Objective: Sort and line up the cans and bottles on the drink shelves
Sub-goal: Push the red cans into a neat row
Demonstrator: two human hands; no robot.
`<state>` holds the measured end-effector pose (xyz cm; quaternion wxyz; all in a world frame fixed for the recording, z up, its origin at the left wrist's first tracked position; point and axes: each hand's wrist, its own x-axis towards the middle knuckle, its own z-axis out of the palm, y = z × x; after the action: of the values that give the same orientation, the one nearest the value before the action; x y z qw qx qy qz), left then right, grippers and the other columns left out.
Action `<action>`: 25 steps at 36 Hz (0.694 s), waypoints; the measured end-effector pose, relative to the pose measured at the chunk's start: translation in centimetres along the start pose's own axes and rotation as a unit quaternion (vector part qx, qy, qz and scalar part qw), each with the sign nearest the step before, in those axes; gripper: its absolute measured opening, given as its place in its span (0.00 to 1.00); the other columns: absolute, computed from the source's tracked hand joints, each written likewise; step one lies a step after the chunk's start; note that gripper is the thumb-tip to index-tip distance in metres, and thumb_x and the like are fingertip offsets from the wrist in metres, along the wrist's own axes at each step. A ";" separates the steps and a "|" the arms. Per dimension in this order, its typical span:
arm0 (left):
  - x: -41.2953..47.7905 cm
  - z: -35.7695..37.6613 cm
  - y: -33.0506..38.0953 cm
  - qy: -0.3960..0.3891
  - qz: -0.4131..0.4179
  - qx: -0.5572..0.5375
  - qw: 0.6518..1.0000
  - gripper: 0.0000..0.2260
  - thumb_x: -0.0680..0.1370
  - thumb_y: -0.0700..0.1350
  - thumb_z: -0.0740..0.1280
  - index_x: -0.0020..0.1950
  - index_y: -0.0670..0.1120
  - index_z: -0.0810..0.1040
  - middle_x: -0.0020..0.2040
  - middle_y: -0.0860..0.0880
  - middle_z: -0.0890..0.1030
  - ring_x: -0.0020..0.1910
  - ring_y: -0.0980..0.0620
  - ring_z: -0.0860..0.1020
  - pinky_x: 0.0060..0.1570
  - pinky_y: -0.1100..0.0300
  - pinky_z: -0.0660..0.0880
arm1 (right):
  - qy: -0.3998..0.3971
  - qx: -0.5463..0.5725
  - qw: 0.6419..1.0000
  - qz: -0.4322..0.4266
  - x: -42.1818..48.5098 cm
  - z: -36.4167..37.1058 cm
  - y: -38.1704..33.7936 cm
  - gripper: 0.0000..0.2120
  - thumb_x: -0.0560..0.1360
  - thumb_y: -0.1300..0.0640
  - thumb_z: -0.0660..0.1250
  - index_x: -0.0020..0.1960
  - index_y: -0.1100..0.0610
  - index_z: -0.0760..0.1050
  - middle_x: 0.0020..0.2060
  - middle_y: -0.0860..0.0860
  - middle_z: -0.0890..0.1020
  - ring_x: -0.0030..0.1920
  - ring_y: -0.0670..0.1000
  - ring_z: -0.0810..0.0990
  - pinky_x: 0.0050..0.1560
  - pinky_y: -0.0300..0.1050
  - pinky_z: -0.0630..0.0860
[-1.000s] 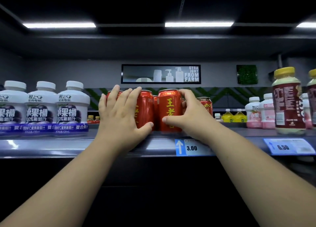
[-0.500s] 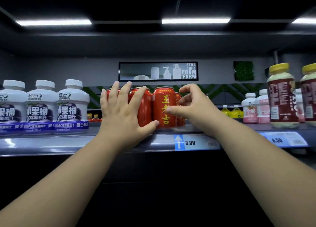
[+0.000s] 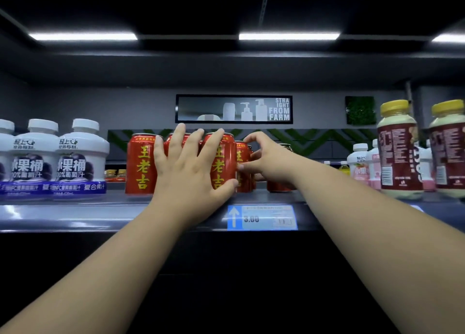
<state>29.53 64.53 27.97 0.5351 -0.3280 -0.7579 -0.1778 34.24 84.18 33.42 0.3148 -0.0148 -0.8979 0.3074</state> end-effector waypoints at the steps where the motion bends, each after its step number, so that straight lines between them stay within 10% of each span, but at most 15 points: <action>1: 0.0 0.0 0.0 0.001 -0.001 -0.004 1.000 0.40 0.70 0.73 0.55 0.78 0.60 0.47 0.79 0.49 0.59 0.80 0.43 0.46 0.75 0.35 0.41 | 0.002 0.005 1.000 -0.002 0.3 0.1 0.2 0.28 0.69 0.52 0.79 0.60 0.39 0.65 0.54 0.55 0.81 0.53 0.58 0.84 0.51 0.63 0.83; 19: -0.1 -0.3 0.1 -0.017 -0.013 -0.019 1.000 0.40 0.71 0.73 0.55 0.79 0.61 0.47 0.80 0.52 0.56 0.80 0.46 0.45 0.76 0.40 0.42 | 0.039 0.070 0.996 -0.035 -6.4 -2.4 -1.1 0.24 0.75 0.55 0.74 0.62 0.39 0.65 0.53 0.50 0.78 0.51 0.52 0.82 0.55 0.56 0.82; 25: -0.5 -0.9 -1.1 0.022 -0.026 -0.048 0.998 0.42 0.68 0.73 0.54 0.79 0.58 0.53 0.80 0.46 0.53 0.80 0.44 0.46 0.77 0.40 0.46 | 0.093 -0.068 0.991 -0.066 -8.5 -0.1 -1.2 0.49 0.67 0.40 0.78 0.76 0.38 0.48 0.67 0.46 0.73 0.61 0.50 0.77 0.61 0.52 0.76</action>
<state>29.50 62.98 27.94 0.5304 -0.3297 -0.7447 -0.2354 41.24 81.42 29.40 0.4146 -0.0054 -0.8825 0.2219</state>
